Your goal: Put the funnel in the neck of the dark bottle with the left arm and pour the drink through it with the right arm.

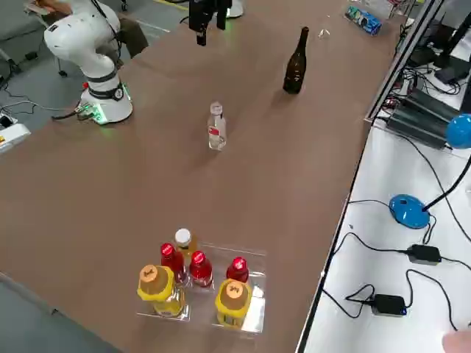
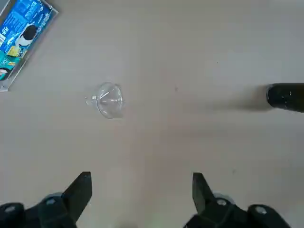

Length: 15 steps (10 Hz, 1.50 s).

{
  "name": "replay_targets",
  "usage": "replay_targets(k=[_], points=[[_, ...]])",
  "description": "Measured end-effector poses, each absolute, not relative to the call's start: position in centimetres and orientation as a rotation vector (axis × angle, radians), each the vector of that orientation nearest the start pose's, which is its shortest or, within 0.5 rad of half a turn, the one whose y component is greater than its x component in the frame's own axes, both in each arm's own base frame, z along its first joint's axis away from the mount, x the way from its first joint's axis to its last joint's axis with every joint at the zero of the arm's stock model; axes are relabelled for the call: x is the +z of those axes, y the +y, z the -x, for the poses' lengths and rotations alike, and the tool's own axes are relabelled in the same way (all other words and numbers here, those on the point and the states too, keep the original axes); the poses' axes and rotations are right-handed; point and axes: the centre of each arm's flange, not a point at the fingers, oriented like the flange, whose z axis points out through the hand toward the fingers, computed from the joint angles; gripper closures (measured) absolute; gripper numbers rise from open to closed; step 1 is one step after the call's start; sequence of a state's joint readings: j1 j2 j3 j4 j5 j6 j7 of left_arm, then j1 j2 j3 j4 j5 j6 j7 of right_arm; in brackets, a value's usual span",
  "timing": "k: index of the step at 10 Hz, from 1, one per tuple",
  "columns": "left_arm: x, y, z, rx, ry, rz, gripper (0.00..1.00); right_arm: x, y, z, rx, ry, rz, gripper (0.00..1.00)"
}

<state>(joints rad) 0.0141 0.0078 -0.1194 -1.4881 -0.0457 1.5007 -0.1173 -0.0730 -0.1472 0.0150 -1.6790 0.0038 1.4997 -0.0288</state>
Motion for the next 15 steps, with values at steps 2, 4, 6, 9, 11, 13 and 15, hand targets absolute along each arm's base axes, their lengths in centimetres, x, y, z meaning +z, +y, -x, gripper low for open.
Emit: replay_targets(k=[2, 4, 6, 9, 11, 13, 15], points=[[65.3, -6.3, -54.7, -0.001, -0.014, 3.188, 0.06, 64.5, -2.7, -49.9, 0.051, 0.044, 3.138, 0.00], [65.3, -6.3, -54.7, 0.000, -0.015, 3.188, 0.04, 64.5, -2.6, -49.9, 0.053, 0.041, 3.138, 0.00], [64.1, -6.3, -55.2, 0.044, -0.024, 3.178, 0.01, 64.5, -2.6, -49.9, 0.057, 0.040, 3.138, 0.00], [56.8, -5.1, -58.7, 0.206, -0.045, 3.051, 0.01, 64.4, -2.6, -49.9, 0.061, 0.041, 3.138, 0.00], [51.6, -5.3, -61.2, 0.236, 0.021, 2.900, 0.01, 64.4, -2.6, -49.9, 0.062, 0.041, 3.138, 0.00], [46.8, -5.7, -62.3, 0.201, 0.063, 2.798, 0.01, 64.4, -2.6, -49.9, 0.063, 0.041, 3.138, 0.00], [41.0, -5.4, -61.4, 0.234, 0.146, 2.691, 0.01, 64.4, -2.7, -49.9, 0.065, 0.042, 3.138, 0.00]])
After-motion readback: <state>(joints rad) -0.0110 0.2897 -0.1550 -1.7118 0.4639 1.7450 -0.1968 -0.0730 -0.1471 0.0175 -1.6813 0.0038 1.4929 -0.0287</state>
